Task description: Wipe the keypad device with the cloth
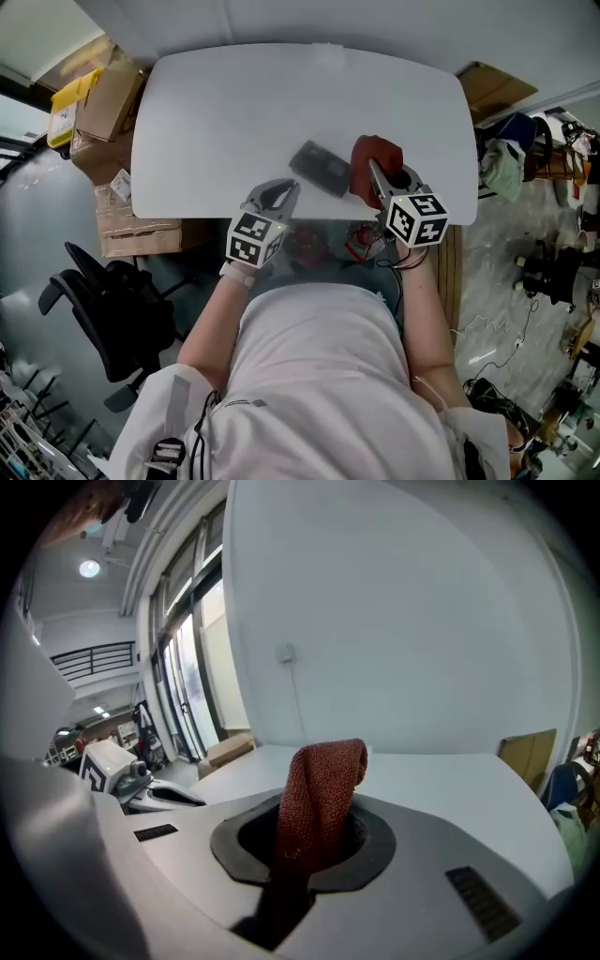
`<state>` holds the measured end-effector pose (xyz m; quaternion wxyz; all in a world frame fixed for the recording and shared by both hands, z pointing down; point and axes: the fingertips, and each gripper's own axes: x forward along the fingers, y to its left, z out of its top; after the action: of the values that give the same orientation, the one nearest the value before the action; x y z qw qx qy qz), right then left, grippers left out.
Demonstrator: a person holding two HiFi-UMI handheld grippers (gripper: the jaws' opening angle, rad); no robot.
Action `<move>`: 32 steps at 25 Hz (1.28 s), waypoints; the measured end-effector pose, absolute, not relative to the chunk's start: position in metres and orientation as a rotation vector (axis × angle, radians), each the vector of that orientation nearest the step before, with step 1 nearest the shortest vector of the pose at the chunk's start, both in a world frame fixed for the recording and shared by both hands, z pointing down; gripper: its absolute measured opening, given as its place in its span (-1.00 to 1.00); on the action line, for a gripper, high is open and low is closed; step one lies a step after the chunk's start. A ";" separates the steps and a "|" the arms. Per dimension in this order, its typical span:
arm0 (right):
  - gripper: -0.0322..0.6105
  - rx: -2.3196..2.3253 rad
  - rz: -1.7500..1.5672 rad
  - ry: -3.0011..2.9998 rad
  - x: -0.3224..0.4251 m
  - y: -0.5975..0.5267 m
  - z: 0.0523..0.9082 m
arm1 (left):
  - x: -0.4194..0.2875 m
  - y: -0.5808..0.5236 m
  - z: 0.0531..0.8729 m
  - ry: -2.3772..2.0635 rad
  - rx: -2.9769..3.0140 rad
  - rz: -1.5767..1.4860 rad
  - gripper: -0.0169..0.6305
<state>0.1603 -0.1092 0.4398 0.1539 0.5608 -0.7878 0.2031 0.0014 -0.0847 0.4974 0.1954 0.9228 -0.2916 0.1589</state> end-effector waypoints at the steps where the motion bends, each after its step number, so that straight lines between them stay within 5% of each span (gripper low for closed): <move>1: -0.73 1.566 0.590 -2.251 0.160 -0.113 0.449 | 0.002 -0.086 0.501 -0.833 2.570 0.447 -0.91; 16: -0.73 1.064 0.792 -2.228 0.142 -0.122 0.551 | 0.021 -0.107 0.551 -0.993 2.379 0.576 -0.91; 32: -0.73 0.961 0.952 -2.276 0.073 -0.087 0.563 | 0.017 -0.132 0.570 -0.973 2.340 0.493 -0.91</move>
<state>0.0730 -0.0872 0.5628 0.2444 0.3518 -0.8336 0.3487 0.0169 -0.1317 0.5703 0.2763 0.8711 -0.3621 0.1834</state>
